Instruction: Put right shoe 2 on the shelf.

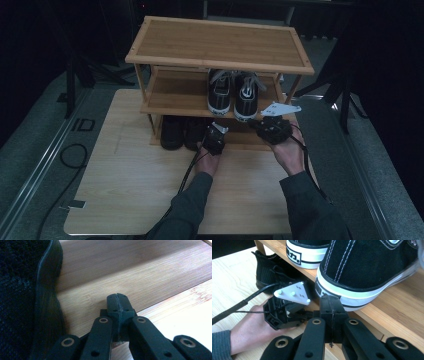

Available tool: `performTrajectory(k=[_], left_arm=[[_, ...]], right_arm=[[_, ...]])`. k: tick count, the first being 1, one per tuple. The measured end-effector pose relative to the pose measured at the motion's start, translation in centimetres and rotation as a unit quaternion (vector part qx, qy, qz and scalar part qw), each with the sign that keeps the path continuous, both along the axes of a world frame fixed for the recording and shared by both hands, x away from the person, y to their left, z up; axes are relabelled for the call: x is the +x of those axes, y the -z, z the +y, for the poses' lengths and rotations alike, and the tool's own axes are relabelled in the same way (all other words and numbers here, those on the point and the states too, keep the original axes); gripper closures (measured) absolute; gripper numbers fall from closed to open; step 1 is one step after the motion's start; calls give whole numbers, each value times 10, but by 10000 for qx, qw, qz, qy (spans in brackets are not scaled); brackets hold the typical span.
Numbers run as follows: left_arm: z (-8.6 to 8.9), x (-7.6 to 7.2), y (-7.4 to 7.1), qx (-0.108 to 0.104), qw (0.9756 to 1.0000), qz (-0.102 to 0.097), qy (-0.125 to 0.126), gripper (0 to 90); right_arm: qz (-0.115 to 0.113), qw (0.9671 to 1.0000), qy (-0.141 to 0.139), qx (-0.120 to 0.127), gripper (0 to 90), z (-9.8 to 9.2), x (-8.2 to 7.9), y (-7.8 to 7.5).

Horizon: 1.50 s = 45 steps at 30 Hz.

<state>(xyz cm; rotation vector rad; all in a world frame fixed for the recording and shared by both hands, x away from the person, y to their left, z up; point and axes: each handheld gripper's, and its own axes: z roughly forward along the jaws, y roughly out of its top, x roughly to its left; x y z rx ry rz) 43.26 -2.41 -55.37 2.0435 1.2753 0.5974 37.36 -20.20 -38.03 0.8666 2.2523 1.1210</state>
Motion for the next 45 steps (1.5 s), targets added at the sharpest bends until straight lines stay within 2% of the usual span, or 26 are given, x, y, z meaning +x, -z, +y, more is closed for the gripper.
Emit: performTrajectory(k=[16,18,24,37,45], left_arm=[[0,0,0,-11,10000,-9,-16,898],[0,0,0,-13,10000,-14,-15,898],[0,0,0,-17,10000,-13,-22,899],[0,0,0,-10,10000,-12,-21,899],[0,0,1,-13,10000,-32,-5,898]], right_arm=[[-30,10000,9,-80,900,12,6,2],[-87,9998,34,-170,900,14,6,1],[-108,9997,54,-201,900,17,7,2],[-140,9997,97,-198,900,20,10,3],[-82,9997,70,-217,900,17,10,3]])
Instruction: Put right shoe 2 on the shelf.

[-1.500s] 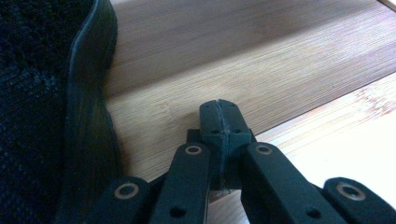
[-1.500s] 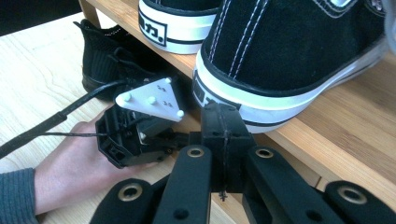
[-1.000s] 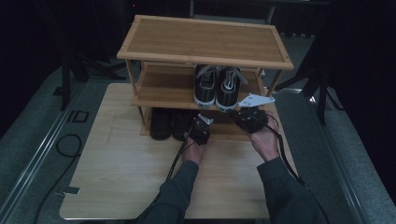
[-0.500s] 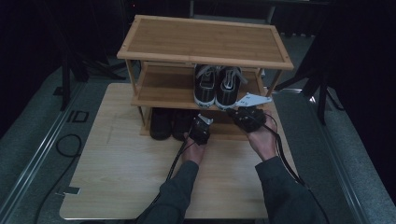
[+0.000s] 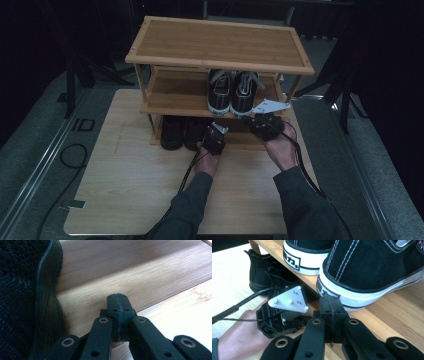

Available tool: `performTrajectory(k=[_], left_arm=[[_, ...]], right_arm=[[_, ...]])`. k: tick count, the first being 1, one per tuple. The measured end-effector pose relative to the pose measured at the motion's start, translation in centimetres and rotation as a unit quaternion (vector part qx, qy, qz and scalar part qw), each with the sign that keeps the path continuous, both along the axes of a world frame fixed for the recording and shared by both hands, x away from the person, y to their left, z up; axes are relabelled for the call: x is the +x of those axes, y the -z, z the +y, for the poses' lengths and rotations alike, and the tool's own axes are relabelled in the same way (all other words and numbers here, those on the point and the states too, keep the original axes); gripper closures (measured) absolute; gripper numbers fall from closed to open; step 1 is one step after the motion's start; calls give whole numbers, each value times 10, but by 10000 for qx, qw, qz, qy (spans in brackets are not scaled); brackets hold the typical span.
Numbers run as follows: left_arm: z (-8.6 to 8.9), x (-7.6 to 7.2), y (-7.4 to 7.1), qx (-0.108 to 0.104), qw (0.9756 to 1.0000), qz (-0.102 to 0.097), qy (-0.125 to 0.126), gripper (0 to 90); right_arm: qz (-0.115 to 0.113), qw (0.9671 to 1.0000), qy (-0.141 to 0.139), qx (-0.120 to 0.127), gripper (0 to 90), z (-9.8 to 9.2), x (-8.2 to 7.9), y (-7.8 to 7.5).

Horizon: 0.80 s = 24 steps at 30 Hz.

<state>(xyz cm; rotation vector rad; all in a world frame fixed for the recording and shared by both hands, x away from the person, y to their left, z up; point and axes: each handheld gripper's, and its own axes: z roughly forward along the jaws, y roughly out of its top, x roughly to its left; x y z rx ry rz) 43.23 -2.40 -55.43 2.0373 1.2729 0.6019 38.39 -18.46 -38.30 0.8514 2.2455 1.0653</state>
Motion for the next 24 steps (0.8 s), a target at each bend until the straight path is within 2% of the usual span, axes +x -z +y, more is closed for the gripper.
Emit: performTrajectory(k=[13,17,24], left_arm=[[0,0,0,-24,10000,-3,4,898],[0,0,1,-44,10000,3,9,898],[0,-1,1,-84,10000,-37,-10,897]], right_arm=[[133,9999,-54,-84,888,-17,-8,5],[211,9997,-9,-158,882,-23,-9,10],[409,9991,56,-122,868,-31,-12,21]])
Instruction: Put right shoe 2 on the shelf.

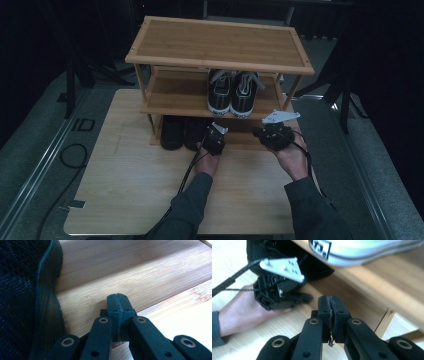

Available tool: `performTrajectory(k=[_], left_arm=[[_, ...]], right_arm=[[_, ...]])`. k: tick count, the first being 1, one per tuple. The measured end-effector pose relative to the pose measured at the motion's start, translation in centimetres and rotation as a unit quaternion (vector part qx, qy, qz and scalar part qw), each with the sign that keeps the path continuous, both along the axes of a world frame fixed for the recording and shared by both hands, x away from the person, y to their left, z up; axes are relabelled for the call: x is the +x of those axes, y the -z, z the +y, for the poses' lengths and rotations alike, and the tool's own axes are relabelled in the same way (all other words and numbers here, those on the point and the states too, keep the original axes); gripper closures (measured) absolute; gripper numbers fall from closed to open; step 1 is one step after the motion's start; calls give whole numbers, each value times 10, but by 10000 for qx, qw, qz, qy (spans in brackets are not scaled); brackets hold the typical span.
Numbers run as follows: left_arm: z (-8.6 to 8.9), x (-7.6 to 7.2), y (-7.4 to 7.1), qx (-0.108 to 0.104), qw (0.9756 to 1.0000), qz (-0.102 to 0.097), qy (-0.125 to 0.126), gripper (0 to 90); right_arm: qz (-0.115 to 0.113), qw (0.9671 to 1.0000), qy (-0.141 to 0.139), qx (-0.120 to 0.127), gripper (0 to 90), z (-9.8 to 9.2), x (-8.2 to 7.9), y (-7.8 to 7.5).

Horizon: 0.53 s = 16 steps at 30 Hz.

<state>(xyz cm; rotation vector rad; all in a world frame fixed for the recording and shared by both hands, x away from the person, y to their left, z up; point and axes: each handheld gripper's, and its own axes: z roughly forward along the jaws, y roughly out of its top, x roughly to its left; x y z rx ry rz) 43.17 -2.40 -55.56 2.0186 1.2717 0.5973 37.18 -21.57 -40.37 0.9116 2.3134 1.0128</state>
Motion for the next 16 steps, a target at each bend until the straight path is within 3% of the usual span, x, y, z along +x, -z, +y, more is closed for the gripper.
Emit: performTrajectory(k=[8,16], left_arm=[[0,0,0,-26,10000,-25,-8,898],[1,0,1,-123,9999,-7,-34,897]], right_arm=[[383,9991,84,180,854,-10,-6,24],[583,9982,133,91,855,-14,-4,41]])
